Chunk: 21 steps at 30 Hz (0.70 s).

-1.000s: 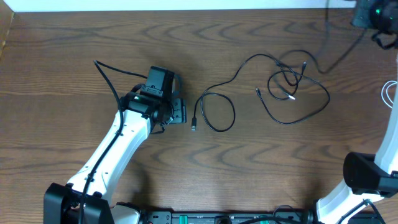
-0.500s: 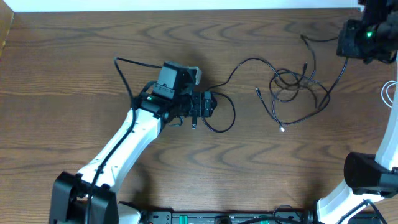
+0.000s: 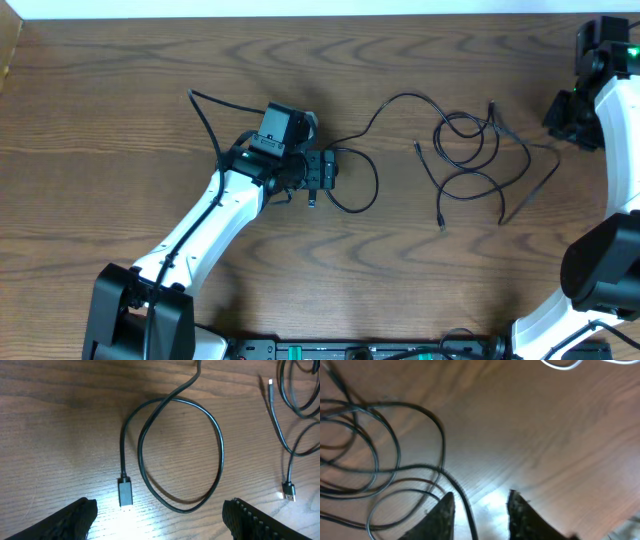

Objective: Untangle cables

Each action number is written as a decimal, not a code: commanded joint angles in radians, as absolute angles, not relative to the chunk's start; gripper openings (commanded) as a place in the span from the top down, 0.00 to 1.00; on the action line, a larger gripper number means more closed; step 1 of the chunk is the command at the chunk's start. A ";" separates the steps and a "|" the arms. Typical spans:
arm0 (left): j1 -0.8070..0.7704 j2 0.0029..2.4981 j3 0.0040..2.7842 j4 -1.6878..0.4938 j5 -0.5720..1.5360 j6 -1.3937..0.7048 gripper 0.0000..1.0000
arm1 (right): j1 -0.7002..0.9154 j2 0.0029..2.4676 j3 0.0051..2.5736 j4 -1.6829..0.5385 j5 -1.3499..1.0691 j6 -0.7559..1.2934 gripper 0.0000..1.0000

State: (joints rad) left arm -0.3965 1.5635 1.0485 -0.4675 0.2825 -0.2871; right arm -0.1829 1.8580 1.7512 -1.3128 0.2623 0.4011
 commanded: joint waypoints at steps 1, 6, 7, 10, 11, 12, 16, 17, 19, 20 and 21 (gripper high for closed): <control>-0.399 1.568 1.044 -0.469 0.268 -0.281 0.14 | -0.155 1.848 1.750 -1.250 -0.142 0.194 0.28; -0.399 1.568 1.044 -0.469 0.268 -0.281 0.15 | -0.066 1.848 1.748 -1.210 -0.268 0.026 0.19; -0.399 1.568 1.044 -0.469 0.268 -0.281 0.15 | -0.049 1.848 1.744 -1.198 -0.265 0.017 0.19; -0.399 1.568 1.044 -0.469 0.268 -0.281 0.14 | 0.008 1.848 1.707 -1.093 -0.261 0.017 0.16; -0.399 1.568 1.044 -0.469 0.268 -0.281 0.15 | 0.025 1.848 1.686 -1.038 -0.261 0.017 0.17; -0.399 1.568 1.044 -0.470 0.268 -0.281 0.15 | 0.041 1.848 1.660 -0.978 -0.261 0.017 0.17; -0.399 1.568 1.044 -0.470 0.268 -0.281 0.15 | 0.095 1.848 1.546 -0.737 -0.260 -0.105 0.17; -0.399 1.568 1.044 -0.470 0.268 -0.281 0.15 | 0.104 1.849 1.524 -0.698 -0.250 -0.135 0.17; -0.399 1.568 1.044 -0.470 0.268 -0.281 0.14 | 0.125 1.851 1.475 -0.617 -0.181 -0.186 0.14; -0.399 1.568 1.044 -0.470 0.268 -0.281 0.15 | 0.133 1.851 1.443 -0.562 -0.131 -0.200 0.12; -0.399 1.568 1.044 -0.470 0.268 -0.281 0.15 | 0.136 1.851 1.426 -0.532 -0.112 -0.200 0.11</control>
